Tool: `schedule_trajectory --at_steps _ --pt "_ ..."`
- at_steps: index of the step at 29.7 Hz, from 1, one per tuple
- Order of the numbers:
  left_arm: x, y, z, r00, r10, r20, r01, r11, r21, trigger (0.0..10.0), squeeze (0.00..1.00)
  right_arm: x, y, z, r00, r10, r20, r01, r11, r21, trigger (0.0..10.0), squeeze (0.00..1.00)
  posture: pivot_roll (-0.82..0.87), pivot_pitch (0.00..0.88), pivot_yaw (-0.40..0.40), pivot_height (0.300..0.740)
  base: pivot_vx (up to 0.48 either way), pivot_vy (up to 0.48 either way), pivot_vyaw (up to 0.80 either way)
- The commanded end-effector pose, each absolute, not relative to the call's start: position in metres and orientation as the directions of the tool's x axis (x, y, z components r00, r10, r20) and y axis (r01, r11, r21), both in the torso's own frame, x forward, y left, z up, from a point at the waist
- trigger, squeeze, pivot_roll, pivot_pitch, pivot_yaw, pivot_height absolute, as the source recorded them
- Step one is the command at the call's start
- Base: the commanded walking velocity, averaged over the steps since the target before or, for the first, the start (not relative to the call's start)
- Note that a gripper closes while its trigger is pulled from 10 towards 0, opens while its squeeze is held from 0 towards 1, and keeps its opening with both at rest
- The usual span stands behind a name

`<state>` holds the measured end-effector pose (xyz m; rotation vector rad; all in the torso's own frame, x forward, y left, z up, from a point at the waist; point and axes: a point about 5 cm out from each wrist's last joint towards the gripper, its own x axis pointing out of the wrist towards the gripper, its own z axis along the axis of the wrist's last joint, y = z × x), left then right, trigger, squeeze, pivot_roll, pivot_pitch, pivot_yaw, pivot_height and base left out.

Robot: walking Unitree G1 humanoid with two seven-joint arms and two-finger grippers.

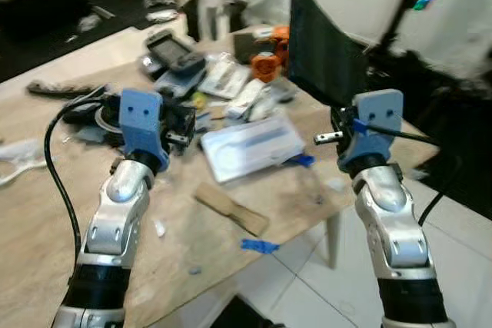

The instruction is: Picking trash to rubbish bin

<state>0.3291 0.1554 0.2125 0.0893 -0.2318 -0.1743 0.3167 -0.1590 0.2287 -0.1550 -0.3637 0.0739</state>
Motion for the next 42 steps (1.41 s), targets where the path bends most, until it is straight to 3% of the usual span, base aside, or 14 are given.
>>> schedule_trajectory --at_steps 1,42 --pt "0.328 0.160 0.210 0.962 -0.174 0.210 0.151 0.981 0.119 10.0 0.00 0.317 -0.156 0.224 0.935 0.109 0.337 -0.055 0.985 -0.165 10.0 0.00 0.00 0.147 0.064 0.740 0.000 0.000 -0.80" --pt "0.334 0.154 0.211 0.957 -0.212 0.198 0.184 0.971 0.150 10.0 0.00 0.323 -0.151 0.214 0.948 0.070 0.311 -0.042 0.995 -0.094 10.0 0.00 -0.01 0.150 0.066 0.740 0.000 0.000 -0.80"
